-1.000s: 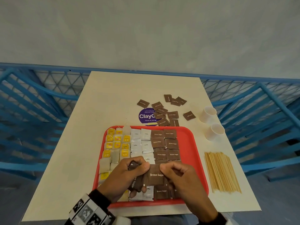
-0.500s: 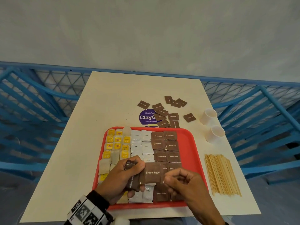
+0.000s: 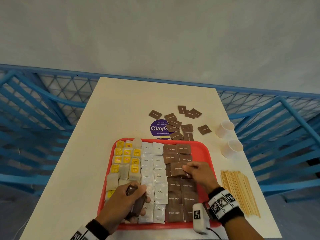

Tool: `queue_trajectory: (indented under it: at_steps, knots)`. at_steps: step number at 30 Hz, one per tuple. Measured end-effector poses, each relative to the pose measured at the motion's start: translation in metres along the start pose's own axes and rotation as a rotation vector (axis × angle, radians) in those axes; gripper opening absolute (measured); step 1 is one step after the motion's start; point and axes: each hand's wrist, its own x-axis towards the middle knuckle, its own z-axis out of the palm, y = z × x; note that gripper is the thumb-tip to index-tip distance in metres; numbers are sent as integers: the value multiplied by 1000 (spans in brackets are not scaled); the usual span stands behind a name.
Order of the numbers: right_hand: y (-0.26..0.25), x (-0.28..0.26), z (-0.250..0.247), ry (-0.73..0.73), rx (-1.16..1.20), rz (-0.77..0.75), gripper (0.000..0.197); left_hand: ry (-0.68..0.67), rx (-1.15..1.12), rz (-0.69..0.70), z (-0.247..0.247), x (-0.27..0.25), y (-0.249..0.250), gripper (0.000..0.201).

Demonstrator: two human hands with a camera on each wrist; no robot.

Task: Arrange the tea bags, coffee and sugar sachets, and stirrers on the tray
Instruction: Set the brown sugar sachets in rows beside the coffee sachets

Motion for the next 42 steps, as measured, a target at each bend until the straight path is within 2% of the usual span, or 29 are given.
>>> queue_trajectory:
  at_steps: [3,8,11,14,19,20,22,24,25,28,32,36,38,40,42]
  knots:
    - [6,17,14,-7,-50,50,14,7,7,0,-2,-1,1,35]
    - [3,12,17,179,-255,-18,20,25,-16,6,-6,-1,0,34]
    - [1,2,21,74,-400,-100,15,6,-76,-2,-4,0,2,35]
    - [4,-3,30,-45,-482,-145,10,-39,-243,-44,1,0,7,37]
    - [-14,-22,21,37,-356,-220,12,-211,-557,-72,2,-2,17,34]
    - [-23,-34,17,11,-303,-256,12,-243,-552,-61,3,-2,20,33]
    - [-47,-66,13,-148,-161,-294,14,-275,-452,-35,9,-1,24,32]
    - [-65,-94,13,-296,-58,-294,14,-258,-307,6,17,0,26,35]
    - [-68,-102,13,-307,-21,-292,11,-240,-237,37,21,0,27,36]
    - [-64,-109,8,-247,66,-232,12,-195,-121,114,27,1,25,38]
    - [-52,-118,4,-234,182,-135,19,-143,-80,139,29,-2,18,37]
    - [-37,-122,9,-86,170,-197,24,-181,5,131,35,-8,12,25]
    - [-33,-123,11,-60,143,-243,25,-223,50,131,38,-10,9,22]
    - [-31,-123,11,-83,74,-314,23,-256,95,137,39,-12,7,23]
    - [-30,-123,9,-166,-48,-406,22,-269,149,141,37,-13,7,22]
